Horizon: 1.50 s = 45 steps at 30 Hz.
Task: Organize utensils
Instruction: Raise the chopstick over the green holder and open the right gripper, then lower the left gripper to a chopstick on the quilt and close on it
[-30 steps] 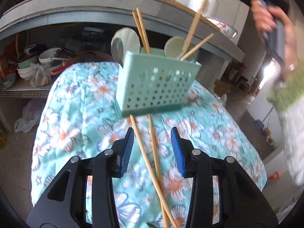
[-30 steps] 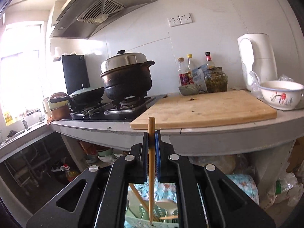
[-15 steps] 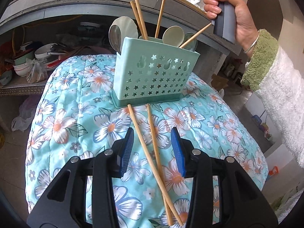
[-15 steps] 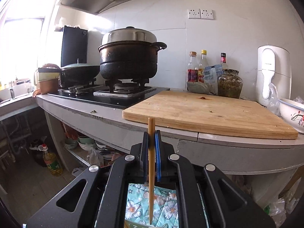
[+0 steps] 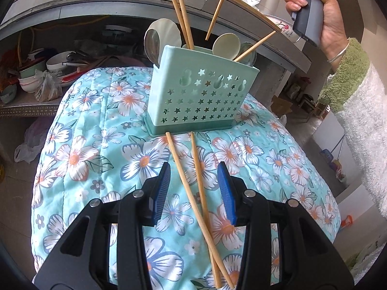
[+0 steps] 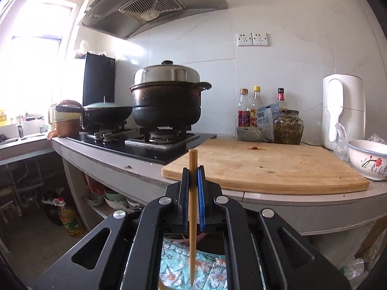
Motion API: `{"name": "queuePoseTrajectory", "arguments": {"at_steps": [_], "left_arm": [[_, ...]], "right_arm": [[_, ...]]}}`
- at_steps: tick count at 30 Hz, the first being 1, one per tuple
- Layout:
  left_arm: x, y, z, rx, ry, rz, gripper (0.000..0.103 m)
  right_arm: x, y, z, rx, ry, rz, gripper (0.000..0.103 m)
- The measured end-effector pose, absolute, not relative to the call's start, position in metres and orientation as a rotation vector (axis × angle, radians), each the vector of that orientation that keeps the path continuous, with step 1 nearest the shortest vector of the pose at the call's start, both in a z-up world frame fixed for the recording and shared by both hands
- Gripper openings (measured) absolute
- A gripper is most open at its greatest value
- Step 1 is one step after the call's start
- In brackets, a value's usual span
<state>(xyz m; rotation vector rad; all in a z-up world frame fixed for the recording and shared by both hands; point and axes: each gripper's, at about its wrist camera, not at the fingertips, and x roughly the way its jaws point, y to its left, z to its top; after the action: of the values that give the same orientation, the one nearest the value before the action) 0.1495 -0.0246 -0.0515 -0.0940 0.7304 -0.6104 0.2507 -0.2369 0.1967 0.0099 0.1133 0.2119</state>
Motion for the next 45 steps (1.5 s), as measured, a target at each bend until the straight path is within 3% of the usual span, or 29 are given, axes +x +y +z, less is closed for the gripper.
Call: {"name": "queuePoseTrajectory", "arguments": {"at_steps": [21,24,26,35,40,45], "left_arm": [[0.151,-0.019,-0.051,-0.112,0.731,-0.593,0.038],[0.151,-0.019,-0.051,-0.109,0.732,-0.588,0.038],[0.150,-0.020,-0.050,-0.106,0.734,-0.583,0.038],[0.146,-0.020,-0.046,-0.099,0.733,-0.575,0.038],[0.146,-0.020,-0.044,-0.102,0.749,-0.568,0.038],[0.152,-0.019,-0.042,-0.113,0.776,-0.556,0.038]], "right_arm": [[0.265,-0.204,0.131,-0.110,0.307,0.239,0.007],[0.263,-0.208,0.126,-0.105,0.332,0.232,0.017],[0.256,-0.216,0.128,-0.065,0.326,0.241,0.029],[0.196,-0.277,0.134,0.173,0.343,0.259,0.032],[0.155,-0.300,0.096,0.302,0.442,0.292,0.032],[0.136,-0.298,0.017,0.434,0.656,0.331,0.032]]}}
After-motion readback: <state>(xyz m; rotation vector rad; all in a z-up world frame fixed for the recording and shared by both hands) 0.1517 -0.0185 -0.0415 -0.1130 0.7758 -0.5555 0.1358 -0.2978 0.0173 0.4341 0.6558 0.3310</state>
